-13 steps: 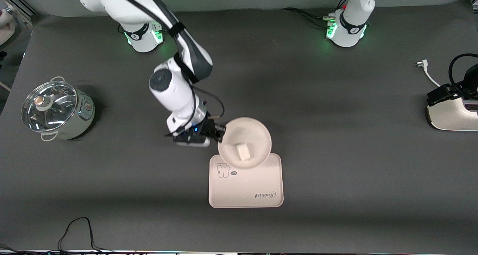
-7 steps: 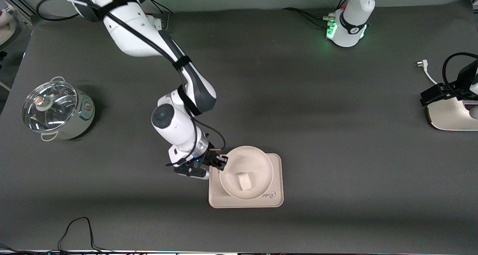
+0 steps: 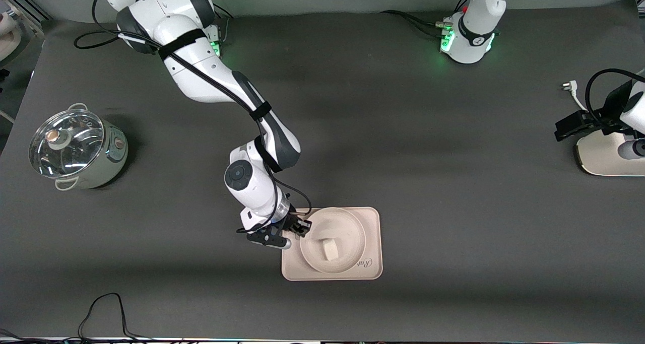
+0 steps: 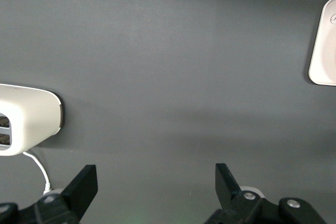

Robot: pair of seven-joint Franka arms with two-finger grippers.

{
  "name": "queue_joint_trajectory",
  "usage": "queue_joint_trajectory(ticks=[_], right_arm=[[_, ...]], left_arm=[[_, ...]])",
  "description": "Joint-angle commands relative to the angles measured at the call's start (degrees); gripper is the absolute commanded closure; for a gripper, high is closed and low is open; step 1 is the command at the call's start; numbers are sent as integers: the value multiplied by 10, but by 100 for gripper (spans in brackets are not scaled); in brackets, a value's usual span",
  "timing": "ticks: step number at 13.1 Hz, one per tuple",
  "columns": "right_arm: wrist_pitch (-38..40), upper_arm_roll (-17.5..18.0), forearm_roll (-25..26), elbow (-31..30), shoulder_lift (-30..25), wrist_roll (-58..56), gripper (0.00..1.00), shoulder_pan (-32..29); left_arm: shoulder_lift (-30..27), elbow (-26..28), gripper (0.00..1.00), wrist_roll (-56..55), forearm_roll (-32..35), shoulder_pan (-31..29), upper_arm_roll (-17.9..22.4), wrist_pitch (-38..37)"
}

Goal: Place bun in plate and plate on tray
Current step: 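Lower the plate onto the tray and open the right gripper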

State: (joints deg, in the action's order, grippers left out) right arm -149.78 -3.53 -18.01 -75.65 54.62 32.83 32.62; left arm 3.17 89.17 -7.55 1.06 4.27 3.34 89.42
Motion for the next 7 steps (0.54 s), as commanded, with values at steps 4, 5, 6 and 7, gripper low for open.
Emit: queue_joint_trajectory(ticks=[4, 5, 6, 7], right_arm=[[-7, 3, -19, 19, 14, -5, 10, 1], [-6, 2, -18, 19, 9, -8, 0, 1], [4, 2, -18, 16, 4, -8, 0, -2], [22, 1, -17, 10, -8, -9, 0, -2]], left_arm=[[4, -18, 0, 5, -4, 0, 3, -18], [4, -18, 0, 6, -4, -1, 3, -18], [4, -18, 0, 4, -4, -1, 3, -17], [5, -18, 0, 3, -4, 0, 3, -16]])
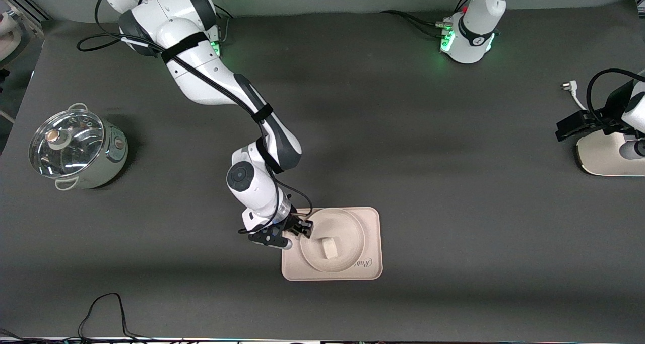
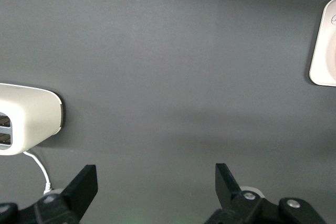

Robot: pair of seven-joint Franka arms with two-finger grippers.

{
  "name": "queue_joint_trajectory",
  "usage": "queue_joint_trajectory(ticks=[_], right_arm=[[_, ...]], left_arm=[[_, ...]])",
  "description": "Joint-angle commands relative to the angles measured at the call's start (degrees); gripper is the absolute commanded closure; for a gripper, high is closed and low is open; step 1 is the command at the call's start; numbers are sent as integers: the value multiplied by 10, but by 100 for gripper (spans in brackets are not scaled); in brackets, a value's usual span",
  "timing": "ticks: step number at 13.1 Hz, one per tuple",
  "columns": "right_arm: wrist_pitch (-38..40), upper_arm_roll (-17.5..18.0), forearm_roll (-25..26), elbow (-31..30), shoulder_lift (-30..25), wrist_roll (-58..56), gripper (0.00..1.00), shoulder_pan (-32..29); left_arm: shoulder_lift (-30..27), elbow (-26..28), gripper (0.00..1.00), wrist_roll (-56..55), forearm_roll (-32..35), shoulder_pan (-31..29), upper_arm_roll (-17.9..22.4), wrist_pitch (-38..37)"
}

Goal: Place bun in plate and plate on tray
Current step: 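Lower the plate onto the tray and open the right gripper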

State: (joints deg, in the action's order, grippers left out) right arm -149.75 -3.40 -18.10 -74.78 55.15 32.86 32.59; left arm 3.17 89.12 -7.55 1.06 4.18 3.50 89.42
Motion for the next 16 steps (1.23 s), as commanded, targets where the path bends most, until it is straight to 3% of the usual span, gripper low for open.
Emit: queue_joint_trajectory(ticks=[1, 5, 10, 14, 16], right_arm=[[44, -1, -16, -1, -29, -9, 0, -2], [231, -27, -7, -5, -133, -14, 0, -2], [463, -23, 41, -40, -304, -40, 0, -82], [544, -18, 75, -151, -468, -188, 0, -172], [571, 4, 120, -184, -514, -255, 0, -228]], left_arm=[[5, -18, 0, 3, -4, 1, 2, -17], [4, -18, 0, 3, -4, 1, 2, -17], [4, -18, 0, 6, -4, 0, 2, -18], [3, -23, 0, 8, -4, -5, 3, -18], [3, -23, 0, 10, -4, -6, 4, -19]])
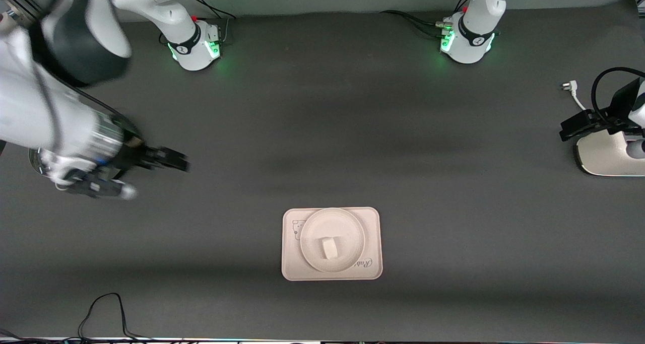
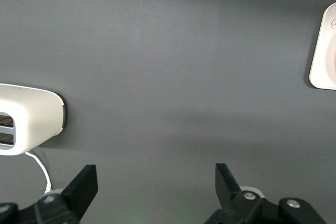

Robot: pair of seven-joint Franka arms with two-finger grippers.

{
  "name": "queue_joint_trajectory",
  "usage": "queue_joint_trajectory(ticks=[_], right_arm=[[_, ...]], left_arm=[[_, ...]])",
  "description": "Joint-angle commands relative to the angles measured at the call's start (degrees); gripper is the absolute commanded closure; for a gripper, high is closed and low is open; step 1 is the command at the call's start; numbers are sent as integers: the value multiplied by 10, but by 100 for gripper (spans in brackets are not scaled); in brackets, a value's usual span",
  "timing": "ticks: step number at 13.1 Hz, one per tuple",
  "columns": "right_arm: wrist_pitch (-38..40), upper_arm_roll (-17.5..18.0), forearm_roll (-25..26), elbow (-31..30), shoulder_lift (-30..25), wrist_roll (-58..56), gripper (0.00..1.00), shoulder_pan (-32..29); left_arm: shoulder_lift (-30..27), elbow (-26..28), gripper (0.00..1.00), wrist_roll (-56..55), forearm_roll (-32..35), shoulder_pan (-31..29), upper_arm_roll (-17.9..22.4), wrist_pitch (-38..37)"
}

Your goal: Place bun in plate and plate on tray

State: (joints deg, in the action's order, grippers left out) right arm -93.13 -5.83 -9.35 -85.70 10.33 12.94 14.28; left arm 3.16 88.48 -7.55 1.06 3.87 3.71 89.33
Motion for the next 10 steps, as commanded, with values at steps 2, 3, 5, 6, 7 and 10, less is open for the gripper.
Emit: queue_joint_trajectory(ticks=[2, 3, 5, 6, 7, 10], right_arm=[[27, 40, 53, -77, -82, -87, 0, -82], [29, 36, 63, -76, -89, -97, 0, -87], [30, 16, 79, -76, -94, -115, 0, -91], [30, 5, 80, -75, -95, -128, 0, -91], [30, -7, 80, -76, -95, -138, 0, -90], [30, -15, 80, -76, -96, -138, 0, -89]], left_arm=[[4, -16, 0, 10, -4, -3, 2, -18], [4, -16, 0, 10, -4, -3, 2, -18], [4, -16, 0, 10, -4, -3, 2, -18], [4, -16, 0, 10, -4, -3, 2, -18], [4, -16, 0, 10, -4, -3, 2, -18], [4, -16, 0, 10, -4, -4, 2, -18]])
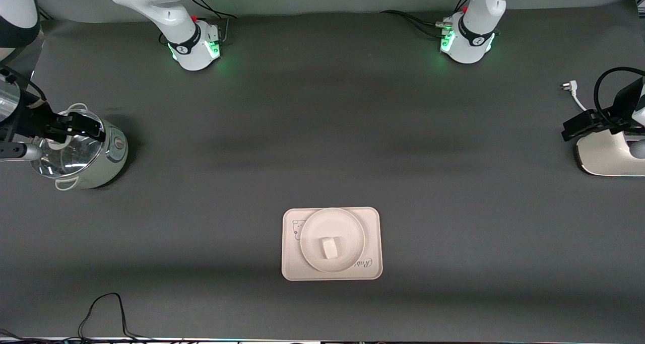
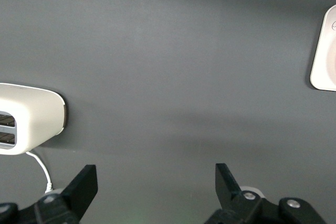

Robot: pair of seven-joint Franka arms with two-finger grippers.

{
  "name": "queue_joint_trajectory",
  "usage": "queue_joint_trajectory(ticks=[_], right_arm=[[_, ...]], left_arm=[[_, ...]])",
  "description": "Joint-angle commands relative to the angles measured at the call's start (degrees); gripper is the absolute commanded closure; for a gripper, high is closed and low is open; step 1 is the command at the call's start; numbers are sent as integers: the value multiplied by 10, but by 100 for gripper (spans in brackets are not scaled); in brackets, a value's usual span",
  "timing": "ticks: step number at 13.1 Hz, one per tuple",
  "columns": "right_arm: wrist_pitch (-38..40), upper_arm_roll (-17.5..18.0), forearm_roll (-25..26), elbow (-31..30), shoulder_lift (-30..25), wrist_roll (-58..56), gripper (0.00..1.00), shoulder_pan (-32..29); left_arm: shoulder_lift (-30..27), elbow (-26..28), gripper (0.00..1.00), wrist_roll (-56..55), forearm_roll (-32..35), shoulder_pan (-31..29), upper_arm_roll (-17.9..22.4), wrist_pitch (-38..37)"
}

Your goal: Place bun in plate and plate on tray

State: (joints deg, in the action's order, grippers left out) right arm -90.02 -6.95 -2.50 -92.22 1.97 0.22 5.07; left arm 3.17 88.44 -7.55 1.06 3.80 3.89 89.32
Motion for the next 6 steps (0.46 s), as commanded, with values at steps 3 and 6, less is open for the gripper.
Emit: queue_joint_trajectory(ticks=[3, 6], right_arm=[[4, -3, 12, -9, -13, -9, 0, 4], [4, -4, 13, -9, -13, -7, 0, 4]], left_arm=[[4, -17, 0, 10, -4, -3, 2, -18], [4, -17, 0, 10, -4, -3, 2, -18]])
